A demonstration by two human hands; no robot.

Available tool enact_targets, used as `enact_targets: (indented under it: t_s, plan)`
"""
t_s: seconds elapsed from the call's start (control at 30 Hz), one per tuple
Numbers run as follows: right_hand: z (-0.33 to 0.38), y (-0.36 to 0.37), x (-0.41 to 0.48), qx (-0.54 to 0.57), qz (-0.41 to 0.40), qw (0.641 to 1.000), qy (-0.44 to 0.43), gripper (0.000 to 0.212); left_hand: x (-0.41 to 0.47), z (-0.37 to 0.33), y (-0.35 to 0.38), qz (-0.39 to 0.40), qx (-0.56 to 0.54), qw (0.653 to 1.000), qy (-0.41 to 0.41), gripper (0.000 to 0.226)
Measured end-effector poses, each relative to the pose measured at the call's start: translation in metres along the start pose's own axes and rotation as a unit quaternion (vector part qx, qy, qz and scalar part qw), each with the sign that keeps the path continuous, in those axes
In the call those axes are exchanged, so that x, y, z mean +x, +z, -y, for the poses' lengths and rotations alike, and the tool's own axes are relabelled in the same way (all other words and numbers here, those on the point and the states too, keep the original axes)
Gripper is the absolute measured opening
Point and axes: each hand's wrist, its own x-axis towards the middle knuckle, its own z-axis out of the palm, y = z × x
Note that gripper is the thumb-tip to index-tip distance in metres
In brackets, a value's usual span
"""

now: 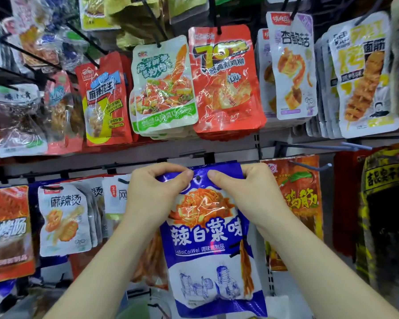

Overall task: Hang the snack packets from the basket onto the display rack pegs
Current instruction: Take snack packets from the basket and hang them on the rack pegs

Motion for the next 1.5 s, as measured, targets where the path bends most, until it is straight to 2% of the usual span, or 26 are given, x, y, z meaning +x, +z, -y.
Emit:
enact_targets:
  t_s: [0.07, 0.13, 0.2, 0.3, 0.37, 0.5, 0.6, 0.8, 0.97, 1.03, 1.13, 1.2, 1.27, 1.4, 1.5]
  plan:
    - [-0.004, 0.001, 0.002, -0.007, -0.012, 1.000, -0.003, 0.033, 0.004, 0.007, 0.006, -0.011, 0.049, 0.998, 0.031, 0.012]
    - [-0.009, 0.003, 0.005, -0.013, -0.024, 1.000, 0.002, 0.036, 0.006, 0.014, 0.010, -0.025, 0.133, 0.986, 0.101, 0.012]
    - [-0.014, 0.004, 0.009, -0.018, -0.024, 1.000, 0.007, 0.038, 0.005, 0.019, 0.007, -0.062, 0.226, 0.951, 0.200, 0.015]
    - [-0.018, 0.000, 0.013, -0.014, -0.010, 1.000, 0.018, 0.025, -0.008, 0.029, 0.001, -0.114, 0.340, 0.882, 0.306, 0.025]
    - [-0.019, -0.003, 0.015, -0.015, -0.002, 1.000, 0.020, 0.020, -0.021, 0.039, 0.001, -0.069, 0.391, 0.858, 0.327, 0.033]
    - [-0.022, -0.007, 0.018, -0.007, -0.005, 1.000, 0.024, 0.024, -0.035, 0.056, 0.014, 0.066, 0.467, 0.846, 0.249, 0.077]
    - [-0.025, -0.007, 0.022, 0.022, 0.002, 0.998, 0.063, 0.020, -0.035, 0.055, 0.029, 0.120, 0.489, 0.841, 0.199, 0.094]
    - [-0.039, -0.003, 0.043, -0.005, -0.047, 0.995, 0.085, 0.016, -0.021, 0.064, 0.049, 0.165, 0.445, 0.865, 0.160, 0.095]
    - [-0.053, -0.002, 0.061, 0.012, -0.060, 0.993, 0.106, 0.034, -0.008, 0.078, 0.062, 0.174, 0.437, 0.870, 0.146, 0.095]
    - [-0.057, -0.001, 0.065, 0.005, -0.079, 0.992, 0.096, 0.030, -0.004, 0.083, 0.067, 0.177, 0.434, 0.873, 0.136, 0.096]
    - [-0.065, 0.001, 0.068, -0.068, -0.099, 0.992, 0.048, 0.013, 0.000, 0.089, 0.073, 0.176, 0.440, 0.870, 0.134, 0.096]
    - [-0.071, 0.000, 0.069, -0.114, -0.107, 0.987, 0.031, 0.036, 0.002, 0.092, 0.075, 0.175, 0.448, 0.867, 0.132, 0.095]
    - [-0.075, -0.002, 0.069, -0.130, -0.115, 0.984, 0.038, 0.040, 0.002, 0.093, 0.077, 0.170, 0.454, 0.863, 0.139, 0.094]
    - [-0.074, -0.007, 0.065, -0.143, -0.087, 0.985, 0.050, 0.027, -0.003, 0.094, 0.078, 0.178, 0.466, 0.851, 0.167, 0.093]
    - [-0.074, -0.014, 0.054, -0.175, -0.059, 0.982, 0.041, 0.027, -0.012, 0.091, 0.076, 0.193, 0.455, 0.853, 0.168, 0.089]
